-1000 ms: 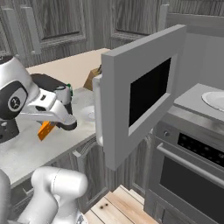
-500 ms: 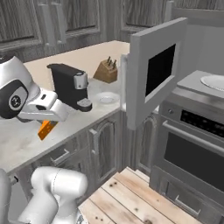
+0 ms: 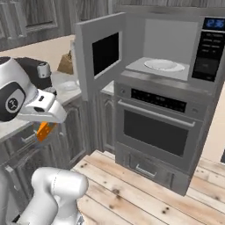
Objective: Pick the cheese from the counter and place it in the microwave.
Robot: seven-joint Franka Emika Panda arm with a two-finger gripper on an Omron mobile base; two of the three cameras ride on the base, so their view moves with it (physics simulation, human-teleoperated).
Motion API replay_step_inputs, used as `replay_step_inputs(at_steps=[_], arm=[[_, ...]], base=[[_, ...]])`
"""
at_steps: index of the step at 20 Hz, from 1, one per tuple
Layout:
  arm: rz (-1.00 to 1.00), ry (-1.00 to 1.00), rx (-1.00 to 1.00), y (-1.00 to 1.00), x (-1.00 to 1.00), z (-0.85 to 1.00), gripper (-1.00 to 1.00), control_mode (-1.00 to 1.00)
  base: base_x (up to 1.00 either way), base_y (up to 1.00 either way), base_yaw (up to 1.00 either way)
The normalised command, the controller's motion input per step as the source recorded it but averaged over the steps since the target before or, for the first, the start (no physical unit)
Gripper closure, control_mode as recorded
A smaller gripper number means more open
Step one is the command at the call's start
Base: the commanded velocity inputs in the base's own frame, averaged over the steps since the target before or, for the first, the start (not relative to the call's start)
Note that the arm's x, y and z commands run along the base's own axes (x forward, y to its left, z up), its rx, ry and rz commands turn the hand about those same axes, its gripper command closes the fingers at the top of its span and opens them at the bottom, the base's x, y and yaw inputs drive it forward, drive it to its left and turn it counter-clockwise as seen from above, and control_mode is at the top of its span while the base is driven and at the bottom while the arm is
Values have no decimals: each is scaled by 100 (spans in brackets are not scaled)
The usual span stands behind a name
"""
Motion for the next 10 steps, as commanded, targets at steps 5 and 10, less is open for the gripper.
replay_step_inputs(at_steps=[5, 10], arm=[[0, 0, 0, 0, 0, 0, 100, 100], [0, 0, 0, 0, 0, 0, 100, 100]], base=[[19, -100, -41], [100, -8, -1]])
